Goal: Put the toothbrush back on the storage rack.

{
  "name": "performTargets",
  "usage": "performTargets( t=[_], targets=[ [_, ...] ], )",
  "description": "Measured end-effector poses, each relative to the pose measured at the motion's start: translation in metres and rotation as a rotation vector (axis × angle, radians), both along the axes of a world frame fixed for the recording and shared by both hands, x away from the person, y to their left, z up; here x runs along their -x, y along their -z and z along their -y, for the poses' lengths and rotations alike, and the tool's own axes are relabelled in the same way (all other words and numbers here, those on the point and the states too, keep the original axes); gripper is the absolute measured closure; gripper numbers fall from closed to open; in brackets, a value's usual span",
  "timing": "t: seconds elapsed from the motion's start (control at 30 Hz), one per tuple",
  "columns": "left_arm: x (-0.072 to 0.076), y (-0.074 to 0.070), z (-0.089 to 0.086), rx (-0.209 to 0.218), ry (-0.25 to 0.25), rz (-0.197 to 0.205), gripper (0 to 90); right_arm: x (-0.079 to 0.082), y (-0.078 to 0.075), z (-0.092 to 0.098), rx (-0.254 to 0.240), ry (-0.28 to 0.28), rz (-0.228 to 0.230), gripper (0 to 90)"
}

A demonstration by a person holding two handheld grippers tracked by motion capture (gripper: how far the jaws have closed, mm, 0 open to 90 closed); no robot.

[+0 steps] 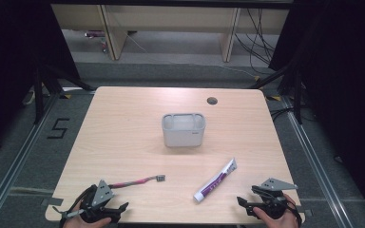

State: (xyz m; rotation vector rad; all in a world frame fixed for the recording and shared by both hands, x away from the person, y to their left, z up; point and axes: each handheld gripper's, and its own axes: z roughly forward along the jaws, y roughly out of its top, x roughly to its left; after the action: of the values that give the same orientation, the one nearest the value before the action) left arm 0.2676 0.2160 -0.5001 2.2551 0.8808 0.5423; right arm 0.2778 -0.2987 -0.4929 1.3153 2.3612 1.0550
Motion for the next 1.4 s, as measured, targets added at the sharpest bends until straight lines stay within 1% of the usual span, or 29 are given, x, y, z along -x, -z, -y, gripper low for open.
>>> performTargets(
  t=[0.03, 0.07, 0.1, 0.23, 0.27, 0.37, 0.47, 0.5, 0.53, 0.57, 0.6, 0.7, 0.73, 0.77, 0.8, 0.83, 0.9, 0.93, 0.97, 1.0, 1.07, 1.1, 1.13, 1.23, 1.27, 1.3, 1.33, 1.37, 1.4],
  targets=[
    [0.0, -0.001, 0.0, 0.001, -0.005, -0.008, 19.2, 0.0, 0.0, 0.001, 0.003, 0.006, -0.005, 24.7],
    [-0.002, -0.001, 0.0, -0.007, 0.005, 0.002, 19.4, 0.001, 0.0, 0.0, 0.001, 0.021, 0.007, 24.7],
    [-0.001, -0.001, 0.001, 0.011, -0.008, -0.006, 19.4, 0.001, 0.0, 0.0, 0.001, 0.021, 0.007, 24.7],
    [-0.005, -0.003, 0.002, -0.006, -0.001, 0.002, 19.6, 0.001, -0.001, 0.0, 0.002, 0.026, 0.003, 24.8],
    [-0.007, -0.003, 0.003, -0.008, 0.007, 0.004, 19.7, 0.001, -0.001, 0.001, -0.001, 0.018, 0.015, 24.9],
    [-0.01, -0.003, 0.005, -0.002, 0.004, 0.009, 19.6, 0.002, 0.0, 0.0, -0.002, 0.024, 0.004, 25.0],
    [-0.013, -0.004, 0.007, 0.004, -0.003, 0.002, 19.8, 0.002, 0.0, 0.0, 0.0, 0.026, 0.004, 25.0],
    [-0.014, -0.004, 0.007, 0.007, -0.006, 0.011, 19.8, 0.002, -0.001, 0.0, 0.002, 0.025, 0.002, 25.0],
    [-0.016, -0.005, 0.007, -0.011, 0.004, 0.001, 19.8, 0.001, 0.0, 0.001, 0.0, 0.01, 0.014, 25.0],
    [-0.017, -0.005, 0.008, -0.002, -0.001, 0.003, 19.8, 0.001, 0.001, 0.001, 0.0, 0.008, 0.014, 25.0],
    [-0.02, -0.005, 0.008, -0.011, 0.013, 0.009, 19.8, 0.001, 0.0, 0.001, 0.0, 0.011, 0.014, 25.0],
    [-0.023, -0.006, 0.01, -0.018, 0.03, -0.01, 19.8, 0.001, 0.001, 0.002, 0.003, 0.011, 0.011, 25.0],
    [-0.025, -0.007, 0.012, -0.033, 0.039, -0.006, 19.8, 0.001, 0.001, 0.002, 0.001, 0.007, 0.014, 25.0],
    [-0.025, -0.007, 0.012, -0.033, 0.039, -0.006, 19.8, 0.001, 0.001, 0.002, 0.001, 0.007, 0.014, 25.0],
    [-0.026, -0.008, 0.014, -0.042, 0.043, -0.012, 19.8, 0.001, 0.0, 0.001, 0.003, 0.02, 0.006, 25.0],
    [-0.027, -0.008, 0.015, -0.043, 0.049, -0.017, 19.9, 0.0, 0.001, 0.001, 0.001, 0.008, 0.011, 25.0],
    [-0.03, -0.009, 0.016, -0.054, 0.075, -0.017, 21.4, 0.0, 0.003, 0.001, 0.006, 0.007, 0.021, 25.0],
    [-0.032, -0.01, 0.017, -0.062, 0.091, -0.03, 22.2, 0.002, 0.002, 0.0, -0.007, 0.018, -0.005, 25.0],
    [-0.032, -0.011, 0.018, -0.071, 0.085, -0.033, 22.9, 0.001, 0.001, 0.0, -0.003, 0.014, 0.002, 25.0],
    [-0.035, -0.011, 0.019, -0.076, 0.099, -0.029, 24.1, 0.001, 0.001, 0.0, -0.004, 0.011, 0.003, 25.0],
    [-0.039, -0.013, 0.022, -0.095, 0.109, -0.049, 24.9, 0.001, 0.001, 0.0, -0.003, 0.01, 0.004, 25.0],
    [-0.04, -0.014, 0.023, -0.094, 0.106, -0.053, 25.4, 0.001, 0.001, 0.0, -0.004, 0.013, 0.002, 25.0],
    [-0.042, -0.015, 0.024, -0.106, 0.11, -0.05, 26.7, 0.002, 0.001, -0.002, -0.03, 0.025, -0.019, 25.0],
    [-0.05, -0.02, 0.025, -0.123, 0.135, -0.064, 34.0, 0.002, 0.001, -0.002, -0.023, 0.017, -0.01, 25.0],
    [-0.052, -0.02, 0.025, -0.122, 0.14, -0.088, 36.0, 0.003, 0.001, -0.003, -0.027, 0.023, -0.02, 25.0],
    [-0.052, -0.02, 0.025, -0.122, 0.14, -0.088, 38.9, 0.003, 0.001, -0.003, -0.027, 0.023, -0.02, 25.0],
    [-0.053, -0.02, 0.026, -0.115, 0.155, -0.093, 42.1, 0.001, 0.001, -0.001, -0.007, 0.004, 0.001, 25.0],
    [-0.056, -0.022, 0.026, -0.142, 0.186, -0.113, 44.2, 0.001, 0.001, -0.001, -0.008, -0.001, 0.0, 25.0],
    [-0.056, -0.022, 0.026, -0.142, 0.186, -0.113, 46.5, 0.001, 0.001, -0.001, -0.008, -0.001, 0.0, 25.0]
  ],
)
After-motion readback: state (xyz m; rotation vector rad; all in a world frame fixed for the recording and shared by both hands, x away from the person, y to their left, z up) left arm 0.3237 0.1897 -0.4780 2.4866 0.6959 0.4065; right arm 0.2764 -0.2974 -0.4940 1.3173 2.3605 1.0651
